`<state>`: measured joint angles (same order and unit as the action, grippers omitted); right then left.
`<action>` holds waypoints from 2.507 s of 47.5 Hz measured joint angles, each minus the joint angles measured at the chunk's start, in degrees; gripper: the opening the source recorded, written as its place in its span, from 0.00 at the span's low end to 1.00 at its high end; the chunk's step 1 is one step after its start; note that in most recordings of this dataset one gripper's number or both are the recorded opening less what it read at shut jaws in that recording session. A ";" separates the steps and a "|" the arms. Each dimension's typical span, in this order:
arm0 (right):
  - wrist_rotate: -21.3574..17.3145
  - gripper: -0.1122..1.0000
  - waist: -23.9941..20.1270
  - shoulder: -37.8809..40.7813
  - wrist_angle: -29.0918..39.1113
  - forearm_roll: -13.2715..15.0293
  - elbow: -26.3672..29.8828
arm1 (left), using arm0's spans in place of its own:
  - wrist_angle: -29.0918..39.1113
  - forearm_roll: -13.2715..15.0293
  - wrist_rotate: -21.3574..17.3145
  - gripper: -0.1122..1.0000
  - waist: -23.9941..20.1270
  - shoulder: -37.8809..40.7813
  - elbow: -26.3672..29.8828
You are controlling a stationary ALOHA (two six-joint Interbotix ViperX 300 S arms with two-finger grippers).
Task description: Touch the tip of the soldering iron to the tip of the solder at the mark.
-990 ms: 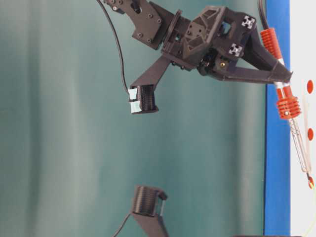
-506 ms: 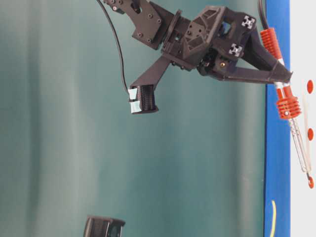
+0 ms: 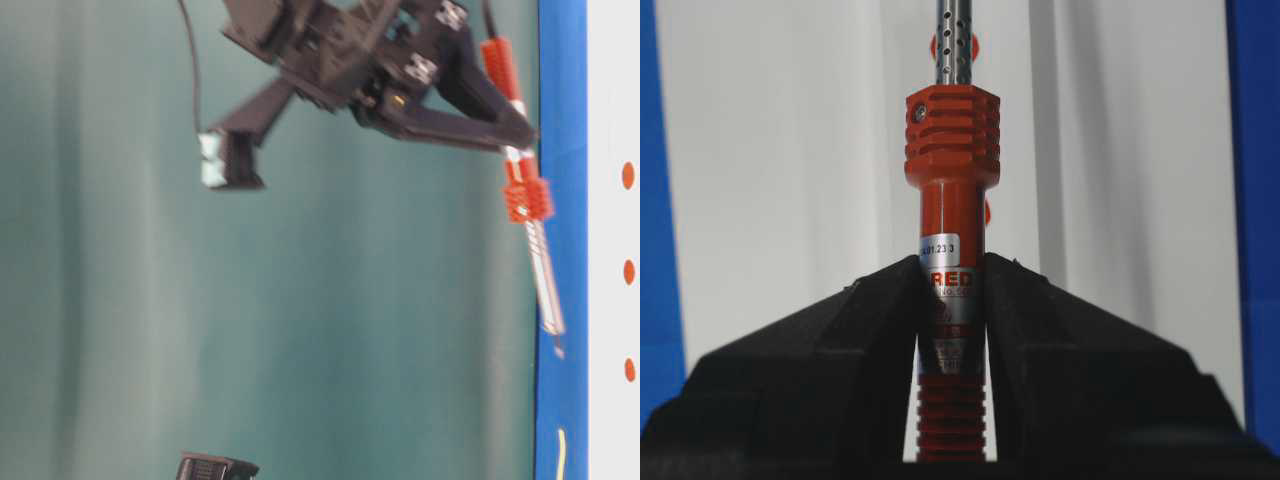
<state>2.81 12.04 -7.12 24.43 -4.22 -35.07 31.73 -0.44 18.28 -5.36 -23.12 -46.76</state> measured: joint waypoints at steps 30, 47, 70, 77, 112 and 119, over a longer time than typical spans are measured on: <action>-1.49 0.16 0.00 -10.81 0.53 0.97 -8.61 | -2.20 0.09 2.37 0.13 0.00 2.46 2.02; -1.41 0.16 0.53 -10.81 0.53 1.67 -8.88 | -2.37 0.09 2.64 0.13 0.00 14.50 13.62; -1.49 0.16 0.53 -10.81 0.53 1.85 -10.11 | -5.27 0.09 3.16 0.13 -0.26 24.52 17.58; -1.67 0.16 0.62 -10.81 0.53 1.85 -10.46 | -5.36 0.09 3.34 0.13 -0.44 24.87 17.49; -1.67 0.16 0.62 -1.05 -1.58 1.85 -7.65 | -4.57 0.09 3.43 0.13 -0.44 24.79 16.88; -1.67 0.16 0.53 -0.97 -1.58 1.85 -7.65 | -4.31 0.09 3.43 0.13 -0.44 24.87 16.79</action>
<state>1.14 12.57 -8.09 22.85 -2.37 -42.71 27.42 -0.35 21.71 -5.80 1.76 -29.97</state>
